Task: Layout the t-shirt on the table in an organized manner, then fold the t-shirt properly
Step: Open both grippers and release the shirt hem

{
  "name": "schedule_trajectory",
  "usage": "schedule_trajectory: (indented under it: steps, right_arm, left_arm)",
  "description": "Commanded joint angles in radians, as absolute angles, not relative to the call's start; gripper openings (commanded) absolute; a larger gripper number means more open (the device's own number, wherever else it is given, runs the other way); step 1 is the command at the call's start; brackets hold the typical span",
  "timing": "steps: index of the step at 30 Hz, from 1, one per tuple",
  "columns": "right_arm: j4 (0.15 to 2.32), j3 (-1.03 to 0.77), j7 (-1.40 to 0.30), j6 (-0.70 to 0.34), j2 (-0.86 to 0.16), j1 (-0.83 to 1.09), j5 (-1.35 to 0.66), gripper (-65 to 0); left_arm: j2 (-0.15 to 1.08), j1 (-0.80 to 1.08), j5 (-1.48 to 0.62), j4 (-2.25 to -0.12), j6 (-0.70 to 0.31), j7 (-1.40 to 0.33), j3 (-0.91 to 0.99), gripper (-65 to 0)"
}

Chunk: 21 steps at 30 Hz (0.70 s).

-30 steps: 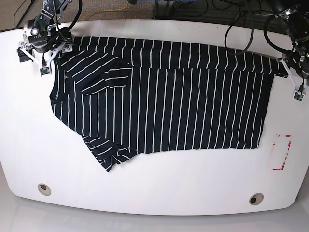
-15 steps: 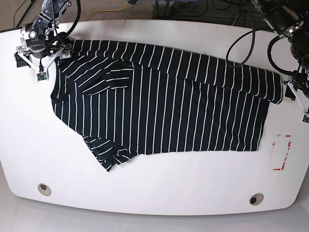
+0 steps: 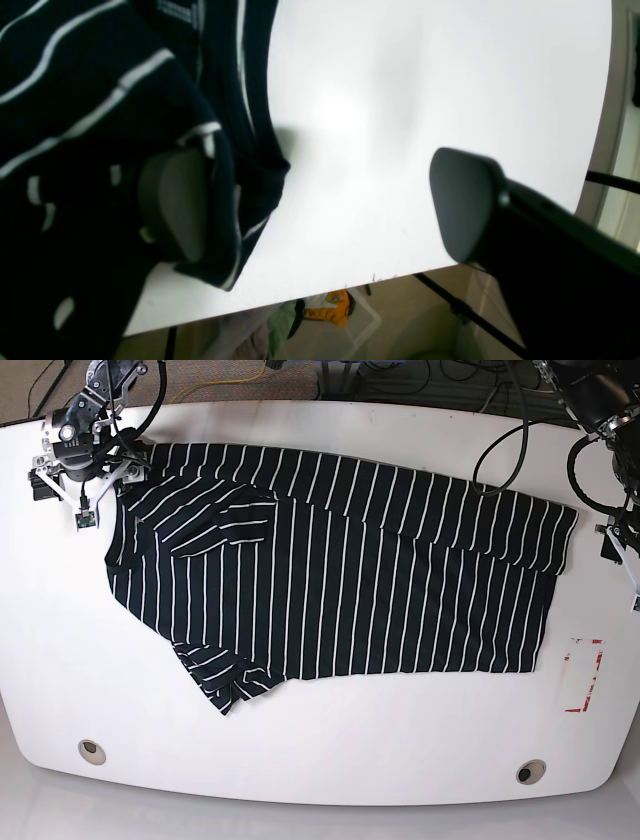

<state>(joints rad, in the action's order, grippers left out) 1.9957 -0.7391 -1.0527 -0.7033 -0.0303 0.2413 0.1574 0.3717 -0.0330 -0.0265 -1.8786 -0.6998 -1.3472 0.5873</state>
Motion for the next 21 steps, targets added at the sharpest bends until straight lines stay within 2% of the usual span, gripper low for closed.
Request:
schedule_trajectory:
  steps: [1, 6, 10, 14, 18, 21]
  right_arm:
    - [2.018, -0.742, -1.041, -0.698, -0.039, 0.229, 0.159, 0.0]
    - [2.018, -0.743, -1.041, -0.698, -0.021, 0.199, 0.159, 0.0]
    - [2.018, -0.739, -1.040, -0.698, -0.018, 0.191, 0.157, 0.0]
    - [2.018, -0.743, -1.040, -0.698, -0.015, 0.165, 0.125, 0.0]
    - [2.018, -0.743, -1.040, -0.698, -0.015, 0.127, 0.117, 0.0]
    - [2.020, -0.765, -1.040, -0.698, -0.019, 0.101, 0.119, 0.0]
  left_arm:
    - [0.387, -0.048, -0.024, -1.896, -0.698, -1.342, 0.595, -17.6]
    - [0.364, -0.050, -0.024, -1.896, -0.698, -1.336, 0.595, -17.9]
    - [0.306, -0.042, -0.022, -1.896, -0.698, -1.251, 0.601, -18.9]
    - [0.266, 0.008, -0.016, -1.890, -0.698, -1.135, 0.616, -25.6]
    - [0.225, 0.056, -0.016, -1.886, -0.698, -0.998, 0.616, -36.8]
    - [0.200, 0.077, -0.016, -1.890, -0.698, -0.964, 0.616, -41.0]
